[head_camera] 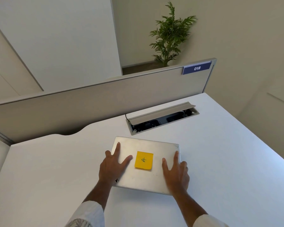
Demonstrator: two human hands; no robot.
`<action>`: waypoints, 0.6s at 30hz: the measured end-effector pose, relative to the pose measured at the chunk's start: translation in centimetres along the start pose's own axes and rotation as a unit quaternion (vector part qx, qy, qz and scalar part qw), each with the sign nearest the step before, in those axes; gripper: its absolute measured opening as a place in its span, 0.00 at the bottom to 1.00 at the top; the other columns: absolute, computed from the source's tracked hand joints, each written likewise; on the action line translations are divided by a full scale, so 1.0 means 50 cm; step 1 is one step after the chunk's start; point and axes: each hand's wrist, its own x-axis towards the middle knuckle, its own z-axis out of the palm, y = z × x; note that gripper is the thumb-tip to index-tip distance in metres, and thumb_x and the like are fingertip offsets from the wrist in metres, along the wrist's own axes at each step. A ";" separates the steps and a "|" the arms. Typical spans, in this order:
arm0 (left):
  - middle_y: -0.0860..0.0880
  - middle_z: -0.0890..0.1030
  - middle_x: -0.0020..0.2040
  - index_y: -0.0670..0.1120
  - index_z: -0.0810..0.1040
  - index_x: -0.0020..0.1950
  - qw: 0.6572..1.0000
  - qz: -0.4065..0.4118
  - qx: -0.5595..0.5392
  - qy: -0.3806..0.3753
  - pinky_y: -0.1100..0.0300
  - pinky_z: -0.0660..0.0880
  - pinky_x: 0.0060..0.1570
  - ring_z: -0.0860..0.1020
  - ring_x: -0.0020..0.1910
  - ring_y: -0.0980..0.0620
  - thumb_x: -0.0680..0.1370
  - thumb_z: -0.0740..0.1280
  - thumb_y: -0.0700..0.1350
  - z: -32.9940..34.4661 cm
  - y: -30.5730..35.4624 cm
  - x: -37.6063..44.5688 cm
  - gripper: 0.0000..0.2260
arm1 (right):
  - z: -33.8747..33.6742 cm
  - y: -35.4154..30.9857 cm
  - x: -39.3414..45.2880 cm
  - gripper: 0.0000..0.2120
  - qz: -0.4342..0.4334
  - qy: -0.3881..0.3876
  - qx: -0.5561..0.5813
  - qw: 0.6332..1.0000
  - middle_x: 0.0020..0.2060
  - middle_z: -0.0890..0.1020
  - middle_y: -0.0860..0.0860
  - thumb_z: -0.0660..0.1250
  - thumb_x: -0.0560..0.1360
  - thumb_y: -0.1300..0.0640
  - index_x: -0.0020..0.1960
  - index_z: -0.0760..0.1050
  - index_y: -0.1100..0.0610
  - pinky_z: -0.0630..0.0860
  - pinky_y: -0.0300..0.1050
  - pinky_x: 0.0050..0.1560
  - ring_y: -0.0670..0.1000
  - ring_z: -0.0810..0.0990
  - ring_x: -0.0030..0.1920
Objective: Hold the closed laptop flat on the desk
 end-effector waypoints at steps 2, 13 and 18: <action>0.46 0.71 0.56 0.60 0.49 0.81 1.000 0.002 0.012 -0.002 0.51 0.76 0.48 0.80 0.51 0.43 0.71 0.48 0.80 0.003 -0.011 -0.001 0.43 | 0.008 -0.005 -0.004 0.37 -0.003 -0.002 -0.012 1.000 0.53 0.74 0.56 0.47 0.76 0.29 0.79 0.53 0.47 0.78 0.51 0.46 0.56 0.76 0.51; 0.45 0.71 0.57 0.59 0.48 0.81 0.999 0.009 0.030 -0.020 0.49 0.76 0.51 0.78 0.56 0.43 0.72 0.46 0.79 0.034 -0.066 -0.010 0.42 | 0.051 -0.007 -0.031 0.37 -0.007 -0.032 -0.036 0.999 0.53 0.73 0.55 0.48 0.77 0.29 0.79 0.52 0.47 0.74 0.48 0.43 0.54 0.76 0.51; 0.45 0.71 0.57 0.59 0.48 0.81 0.999 0.005 0.029 -0.027 0.48 0.76 0.51 0.77 0.56 0.42 0.72 0.47 0.79 0.052 -0.082 -0.008 0.42 | 0.068 -0.004 -0.039 0.37 -0.007 -0.038 -0.041 0.998 0.53 0.73 0.55 0.48 0.77 0.30 0.79 0.53 0.48 0.74 0.48 0.43 0.55 0.75 0.51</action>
